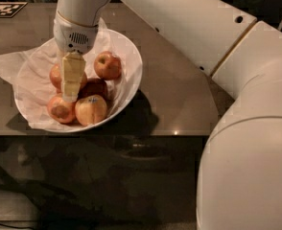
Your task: Pick apple from white bowl
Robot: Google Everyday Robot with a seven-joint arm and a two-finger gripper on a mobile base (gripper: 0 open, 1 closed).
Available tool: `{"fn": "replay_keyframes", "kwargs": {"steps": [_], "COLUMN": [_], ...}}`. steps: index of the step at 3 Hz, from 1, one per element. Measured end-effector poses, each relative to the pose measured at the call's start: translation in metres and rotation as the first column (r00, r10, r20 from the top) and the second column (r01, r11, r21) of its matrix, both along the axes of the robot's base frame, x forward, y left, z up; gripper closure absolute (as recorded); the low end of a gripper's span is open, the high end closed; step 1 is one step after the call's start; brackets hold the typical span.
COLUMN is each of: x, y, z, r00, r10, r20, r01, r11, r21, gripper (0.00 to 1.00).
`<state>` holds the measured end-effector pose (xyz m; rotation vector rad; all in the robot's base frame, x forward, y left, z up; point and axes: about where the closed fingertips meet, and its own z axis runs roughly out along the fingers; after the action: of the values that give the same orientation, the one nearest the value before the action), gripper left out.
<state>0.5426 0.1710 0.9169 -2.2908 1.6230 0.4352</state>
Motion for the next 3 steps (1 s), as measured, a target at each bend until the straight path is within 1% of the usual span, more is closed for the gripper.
{"fn": "replay_keyframes", "kwargs": {"steps": [2,3], "x": [0.0,0.0007], "y": [0.0,0.001], "z": [0.0,-0.0009], "r00": [1.0,1.0], "r10": [0.0,-0.002], "r20": [0.0,-0.001], "r01": [0.0,0.002], "r11": [1.0,1.0], "r21": [0.0,0.012], "gripper": [0.64,0.88]}}
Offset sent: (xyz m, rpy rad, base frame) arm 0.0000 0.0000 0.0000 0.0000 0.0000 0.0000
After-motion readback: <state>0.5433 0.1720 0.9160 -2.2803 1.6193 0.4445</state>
